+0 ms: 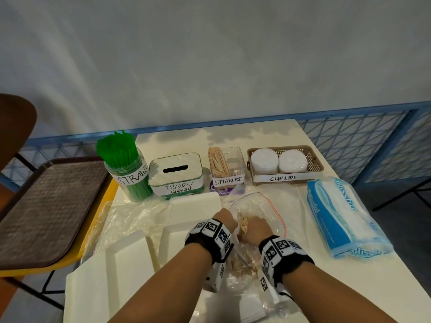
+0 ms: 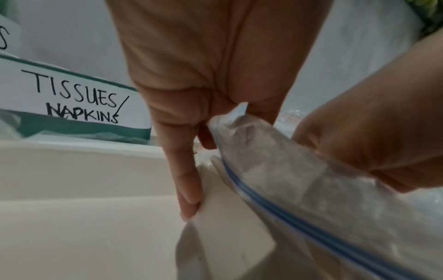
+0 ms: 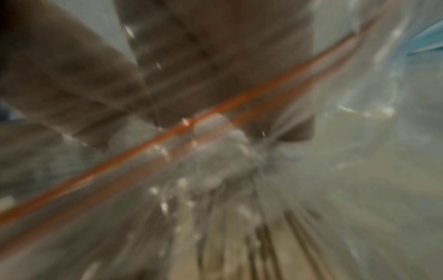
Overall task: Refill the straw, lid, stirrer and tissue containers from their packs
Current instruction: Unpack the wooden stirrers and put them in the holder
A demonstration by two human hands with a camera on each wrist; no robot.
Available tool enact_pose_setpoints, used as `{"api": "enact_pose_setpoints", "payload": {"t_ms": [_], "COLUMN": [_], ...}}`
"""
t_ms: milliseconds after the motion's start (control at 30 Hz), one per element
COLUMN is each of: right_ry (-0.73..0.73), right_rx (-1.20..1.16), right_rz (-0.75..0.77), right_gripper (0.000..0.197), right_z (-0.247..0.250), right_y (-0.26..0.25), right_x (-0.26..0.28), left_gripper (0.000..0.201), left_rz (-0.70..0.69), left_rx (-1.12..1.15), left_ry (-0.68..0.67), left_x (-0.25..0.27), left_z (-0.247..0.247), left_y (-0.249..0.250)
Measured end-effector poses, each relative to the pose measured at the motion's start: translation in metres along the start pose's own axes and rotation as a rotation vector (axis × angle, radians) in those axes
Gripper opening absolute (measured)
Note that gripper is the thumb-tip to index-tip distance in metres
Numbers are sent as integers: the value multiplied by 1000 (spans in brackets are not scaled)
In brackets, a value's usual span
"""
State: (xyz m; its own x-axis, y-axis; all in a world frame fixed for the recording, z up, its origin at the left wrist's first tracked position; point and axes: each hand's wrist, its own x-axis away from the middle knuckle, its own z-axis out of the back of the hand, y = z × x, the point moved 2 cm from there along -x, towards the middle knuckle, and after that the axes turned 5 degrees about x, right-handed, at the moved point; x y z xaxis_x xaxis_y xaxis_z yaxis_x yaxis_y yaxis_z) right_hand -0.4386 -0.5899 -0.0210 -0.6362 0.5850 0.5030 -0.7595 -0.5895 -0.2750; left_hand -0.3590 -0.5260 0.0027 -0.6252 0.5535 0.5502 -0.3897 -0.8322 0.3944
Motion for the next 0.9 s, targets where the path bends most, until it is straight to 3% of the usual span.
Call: {"api": "enact_pose_setpoints", "payload": {"t_ms": [200,400,500,600,700,900], "right_ry": [-60,6,37,58,77,149], "right_rx": [-77,-193,-223,-254,-314,-453], "right_rz": [-39,-49,-12,-9,-15,32], "right_gripper": [25,31,19,32,39,30], "right_z": [-6,-9,-14,-14,-14,-11], "right_y": [1,3,3,5,10,13], "right_x": [-8,-9,-13,-14,-15,-11], "left_gripper": [38,35,36,43,55,37], "left_rz": [19,-34,-42,-72,-172,-399], "left_rx": [-7,-26,-19,49,137,190], "left_ry": [10,23,67,148,231,257], "left_x": [-7,-13,-16,-18,-15,-4], "left_z": [-2,-10,-12,-10,-7,-3], "left_y": [-8,-11,-12,-12,-10,-1]}}
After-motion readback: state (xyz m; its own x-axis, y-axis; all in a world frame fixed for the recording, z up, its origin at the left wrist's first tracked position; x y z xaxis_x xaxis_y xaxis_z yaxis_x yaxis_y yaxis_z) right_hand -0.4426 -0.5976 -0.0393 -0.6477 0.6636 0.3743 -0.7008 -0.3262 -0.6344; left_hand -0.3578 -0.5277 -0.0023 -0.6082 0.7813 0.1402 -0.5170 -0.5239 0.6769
